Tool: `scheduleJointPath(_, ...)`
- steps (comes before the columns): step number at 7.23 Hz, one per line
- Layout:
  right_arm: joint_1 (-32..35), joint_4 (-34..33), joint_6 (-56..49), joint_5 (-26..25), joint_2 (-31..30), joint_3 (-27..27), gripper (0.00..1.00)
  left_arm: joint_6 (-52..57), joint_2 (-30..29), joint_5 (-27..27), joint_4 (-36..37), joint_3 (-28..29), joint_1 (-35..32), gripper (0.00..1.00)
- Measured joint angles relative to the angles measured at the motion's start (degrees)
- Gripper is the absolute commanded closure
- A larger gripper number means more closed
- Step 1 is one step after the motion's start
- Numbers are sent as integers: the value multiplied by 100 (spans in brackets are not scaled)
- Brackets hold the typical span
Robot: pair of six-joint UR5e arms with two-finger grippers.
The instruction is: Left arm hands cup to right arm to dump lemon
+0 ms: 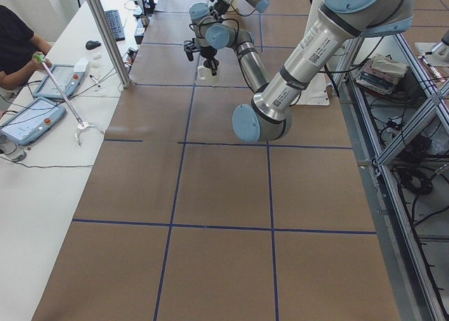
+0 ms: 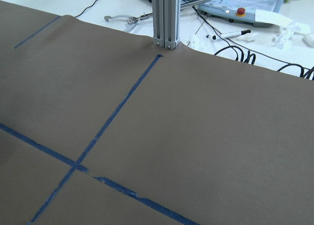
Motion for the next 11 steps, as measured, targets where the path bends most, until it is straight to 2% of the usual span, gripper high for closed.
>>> scheduleJointPath(2, -551, 10, 95, -1005, 53, -15, 1, -79, -678, -31, 21, 666, 60, 100)
scheduleJointPath(5, -1336, 17, 115, -2167, 374, -50, 1, -130, -1092, -36, -265, 1259, 112, 100)
scheduleJointPath(8, -1807, 20, 109, -2765, 559, -62, 1, -554, -1240, -50, -1102, 1740, 178, 100)
scheduleJointPath(11, -2031, 18, 107, -3104, 614, -138, 1, -649, -1205, -370, -1256, 1732, 214, 100)
